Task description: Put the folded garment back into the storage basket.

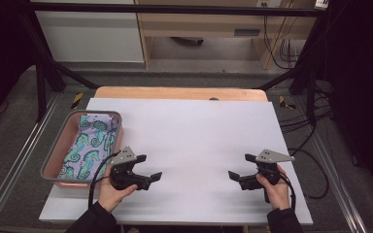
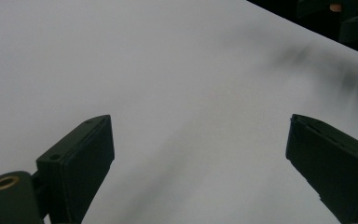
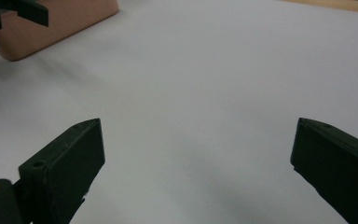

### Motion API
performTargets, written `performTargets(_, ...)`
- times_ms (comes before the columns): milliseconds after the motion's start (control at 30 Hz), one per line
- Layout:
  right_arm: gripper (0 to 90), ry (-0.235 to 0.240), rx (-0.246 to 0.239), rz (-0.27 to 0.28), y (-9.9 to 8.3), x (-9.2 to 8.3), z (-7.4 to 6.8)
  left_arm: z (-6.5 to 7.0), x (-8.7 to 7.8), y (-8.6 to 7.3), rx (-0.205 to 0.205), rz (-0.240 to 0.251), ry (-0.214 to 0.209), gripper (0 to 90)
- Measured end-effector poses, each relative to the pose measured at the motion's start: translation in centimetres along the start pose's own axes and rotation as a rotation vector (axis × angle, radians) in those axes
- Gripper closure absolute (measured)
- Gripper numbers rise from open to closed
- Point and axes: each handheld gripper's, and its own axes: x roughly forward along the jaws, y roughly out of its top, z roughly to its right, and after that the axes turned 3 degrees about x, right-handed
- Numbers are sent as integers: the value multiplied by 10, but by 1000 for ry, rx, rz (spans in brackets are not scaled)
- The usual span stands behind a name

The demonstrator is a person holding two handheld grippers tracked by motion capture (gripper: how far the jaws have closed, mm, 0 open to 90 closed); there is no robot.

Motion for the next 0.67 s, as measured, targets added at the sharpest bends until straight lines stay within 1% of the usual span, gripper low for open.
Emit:
performTargets(67,36,-7,8,-2,-4,-1,3,0,1,-2,-4,-4,-5,72)
performTargets(100,36,-14,14,-6,-9,-1,7,-1,2,-6,-3,3,-13,72)
performTargets(133,36,-17,15,-8,-11,-2,8,-1,3,-8,1,12,-12,73)
performTargets(167,36,-20,17,-7,-14,-2,10,-2,3,-9,-2,12,-21,73)
performTargets(233,36,-23,22,-16,-18,-4,13,-2,6,-12,-2,6,-15,73)
performTargets(300,36,-25,22,-20,-22,-4,15,-2,8,-14,-1,-5,-22,72)
performTargets(367,36,-28,26,-20,-25,-4,16,-2,10,-16,3,-10,-15,72)
performTargets(667,34,-22,17,-53,-31,1,16,-5,14,-21,4,-27,-16,72)
